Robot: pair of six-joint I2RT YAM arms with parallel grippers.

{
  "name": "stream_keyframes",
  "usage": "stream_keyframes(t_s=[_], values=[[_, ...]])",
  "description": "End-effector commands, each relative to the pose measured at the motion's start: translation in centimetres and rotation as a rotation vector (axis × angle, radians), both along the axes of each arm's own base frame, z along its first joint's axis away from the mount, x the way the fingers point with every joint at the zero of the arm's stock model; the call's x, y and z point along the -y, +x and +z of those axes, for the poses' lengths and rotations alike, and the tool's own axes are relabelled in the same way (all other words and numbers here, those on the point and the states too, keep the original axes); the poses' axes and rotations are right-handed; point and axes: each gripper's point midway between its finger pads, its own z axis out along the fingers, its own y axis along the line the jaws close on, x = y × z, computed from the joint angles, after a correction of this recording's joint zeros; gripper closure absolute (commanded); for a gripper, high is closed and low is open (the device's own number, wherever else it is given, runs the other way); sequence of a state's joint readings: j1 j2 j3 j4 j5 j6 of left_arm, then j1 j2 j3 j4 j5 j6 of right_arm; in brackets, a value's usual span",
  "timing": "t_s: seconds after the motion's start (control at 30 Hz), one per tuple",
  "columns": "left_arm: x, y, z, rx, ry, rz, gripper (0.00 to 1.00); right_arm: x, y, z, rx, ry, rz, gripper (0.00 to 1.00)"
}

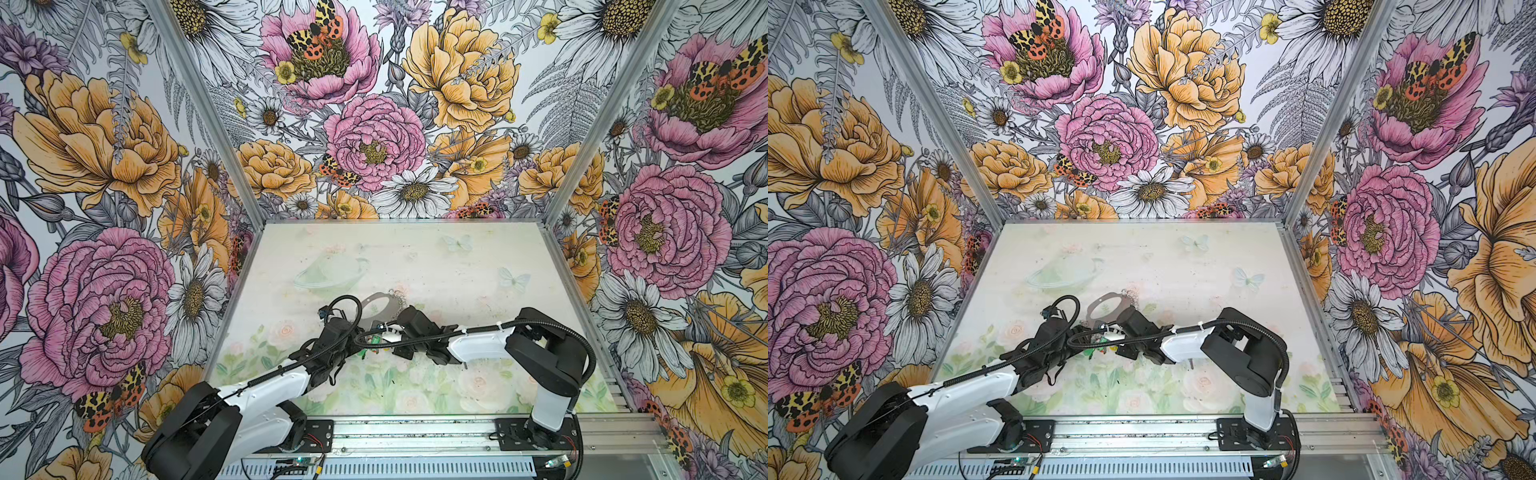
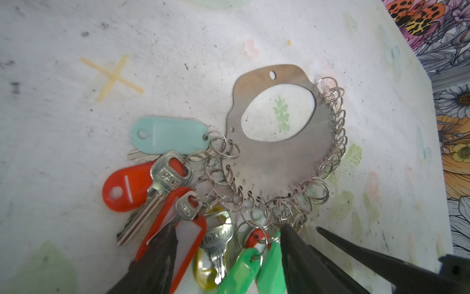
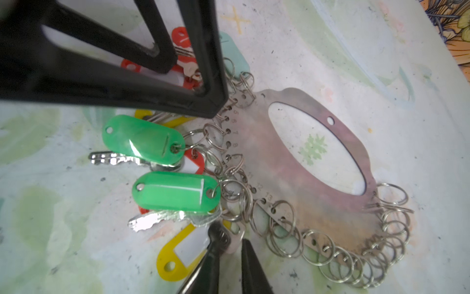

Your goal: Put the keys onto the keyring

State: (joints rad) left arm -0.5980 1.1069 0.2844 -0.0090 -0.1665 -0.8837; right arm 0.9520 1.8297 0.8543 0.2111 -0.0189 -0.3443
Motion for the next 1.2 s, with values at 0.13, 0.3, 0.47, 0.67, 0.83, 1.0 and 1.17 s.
stream_keyframes(t_s=[0.13, 0.3, 0.47, 0.67, 0.83, 1.0, 1.17], values=[[-2.5, -3.4, -4.4, -0.173, 0.102, 0.008, 0.34, -0.7, 2.2, 0.9, 0.082, 0.021, -0.021, 0.80], [-2.5, -3.4, -4.4, -0.175, 0.102, 0.008, 0.34, -0.7, 2.5, 0.1, 0.082, -0.010, -0.017, 0.79], [-2.5, -3.3, -4.5, -0.176, 0.101, 0.008, 0.34, -0.8, 3.0, 0.0, 0.103, -0.016, -0.029, 0.79], [-2.5, -3.4, -4.5, -0.179, 0.102, 0.008, 0.34, -0.6, 3.5, -0.4, 0.118, -0.038, -0.038, 0.81], [-2.5, -3.3, -4.5, -0.178, 0.100, 0.010, 0.34, -0.5, 3.3, -0.1, 0.111, -0.032, -0.032, 0.86], [-2.5, -3.3, -4.5, -0.178, 0.102, 0.010, 0.34, -0.2, 3.3, 0.1, 0.110, -0.038, -0.032, 0.88], [-2.5, -3.3, -4.5, -0.179, 0.101, 0.009, 0.34, -0.4, 3.0, 0.3, 0.101, -0.025, -0.021, 0.89]])
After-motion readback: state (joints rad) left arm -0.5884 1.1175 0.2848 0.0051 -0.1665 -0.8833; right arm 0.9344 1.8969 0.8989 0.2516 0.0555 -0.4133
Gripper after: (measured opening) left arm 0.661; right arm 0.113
